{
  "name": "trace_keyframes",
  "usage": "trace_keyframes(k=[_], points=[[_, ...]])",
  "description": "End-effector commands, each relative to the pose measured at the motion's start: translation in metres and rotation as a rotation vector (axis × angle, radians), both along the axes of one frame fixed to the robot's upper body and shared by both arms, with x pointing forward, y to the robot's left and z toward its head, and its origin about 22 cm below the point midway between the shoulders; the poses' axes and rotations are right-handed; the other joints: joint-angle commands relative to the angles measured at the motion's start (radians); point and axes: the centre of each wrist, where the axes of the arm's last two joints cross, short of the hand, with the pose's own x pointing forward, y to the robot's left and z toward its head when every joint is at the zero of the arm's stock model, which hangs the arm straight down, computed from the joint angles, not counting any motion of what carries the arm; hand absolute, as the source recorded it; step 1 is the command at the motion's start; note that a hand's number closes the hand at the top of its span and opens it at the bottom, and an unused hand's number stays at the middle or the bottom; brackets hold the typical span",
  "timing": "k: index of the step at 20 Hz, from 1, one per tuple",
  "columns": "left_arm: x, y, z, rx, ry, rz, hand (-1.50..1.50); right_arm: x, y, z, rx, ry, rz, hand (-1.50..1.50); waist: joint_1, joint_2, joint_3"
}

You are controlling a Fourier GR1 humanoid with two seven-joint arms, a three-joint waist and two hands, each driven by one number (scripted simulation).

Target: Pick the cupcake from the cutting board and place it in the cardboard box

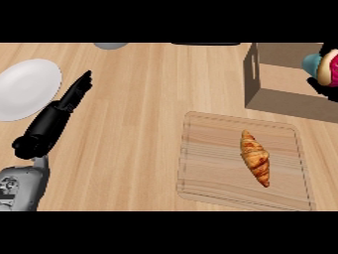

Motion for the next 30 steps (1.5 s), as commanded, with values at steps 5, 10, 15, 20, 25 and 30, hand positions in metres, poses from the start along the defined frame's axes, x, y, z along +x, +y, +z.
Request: trace_keyframes(k=[5, 10, 15, 20, 25, 30], points=[[0.0, -0.009, 0.005, -0.001, -0.012, -0.031, 0.0, 0.031, -0.049, -0.006, -0.256, 0.232, -0.073, 1.5, 0.024, 0.008, 0.001], [0.003, -0.002, 0.005, 0.008, -0.015, -0.048, 0.0, 0.046, -0.064, -0.024, -0.345, 0.351, -0.055, 1.5, 0.039, 0.015, 0.002], [0.006, -0.015, 0.003, 0.015, -0.028, -0.041, 0.0, 0.05, -0.079, -0.028, -0.474, 0.442, -0.072, 1.5, 0.04, 0.018, 0.002], [0.004, -0.003, 0.01, -0.01, -0.013, -0.067, 0.0, 0.049, -0.091, -0.039, -0.46, 0.532, 0.104, -1.5, 0.048, 0.019, 0.003], [0.007, -0.009, 0.002, 0.0, -0.006, -0.038, 0.0, 0.06, -0.082, -0.026, -0.164, 0.395, 0.25, -1.5, 0.038, 0.017, 0.004], [0.006, -0.005, 0.002, -0.003, -0.012, -0.007, 0.0, 0.062, -0.08, -0.056, 0.419, 0.389, 0.287, -1.5, 0.018, 0.013, 0.006]])
